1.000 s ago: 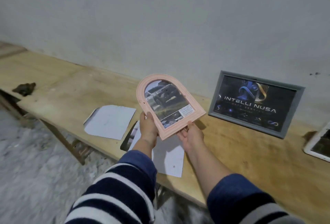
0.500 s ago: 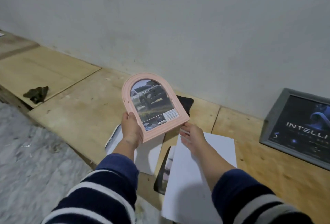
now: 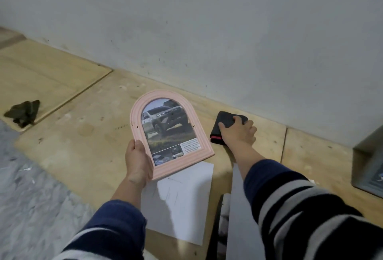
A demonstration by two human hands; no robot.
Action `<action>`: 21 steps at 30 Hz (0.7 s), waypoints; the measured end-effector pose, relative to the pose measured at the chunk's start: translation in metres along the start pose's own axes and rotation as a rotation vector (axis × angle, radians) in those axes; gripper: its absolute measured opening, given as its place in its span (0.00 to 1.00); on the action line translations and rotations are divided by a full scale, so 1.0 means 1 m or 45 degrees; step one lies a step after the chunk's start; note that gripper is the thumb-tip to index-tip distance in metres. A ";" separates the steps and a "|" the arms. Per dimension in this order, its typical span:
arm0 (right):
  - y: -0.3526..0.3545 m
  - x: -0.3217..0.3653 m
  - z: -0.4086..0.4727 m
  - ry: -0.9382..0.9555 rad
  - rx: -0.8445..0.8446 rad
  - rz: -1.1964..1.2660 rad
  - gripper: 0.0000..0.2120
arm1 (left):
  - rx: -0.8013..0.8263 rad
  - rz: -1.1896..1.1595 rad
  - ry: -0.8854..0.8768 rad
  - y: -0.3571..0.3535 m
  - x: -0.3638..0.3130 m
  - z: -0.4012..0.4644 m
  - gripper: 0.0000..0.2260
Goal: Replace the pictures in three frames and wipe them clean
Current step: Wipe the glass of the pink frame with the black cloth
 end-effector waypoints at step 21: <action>0.080 -0.085 0.004 -0.004 0.273 0.640 0.16 | 0.290 -0.065 0.029 -0.072 -0.011 -0.073 0.11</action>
Point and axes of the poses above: each hand's wrist, its own z-axis towards the middle knuckle, its own y-axis out of the back of the hand, x = y × z, the point moved 6 cm from there along z, towards the middle knuckle, and after that the axes turned 11 degrees about -y, right-handed, at the moved point
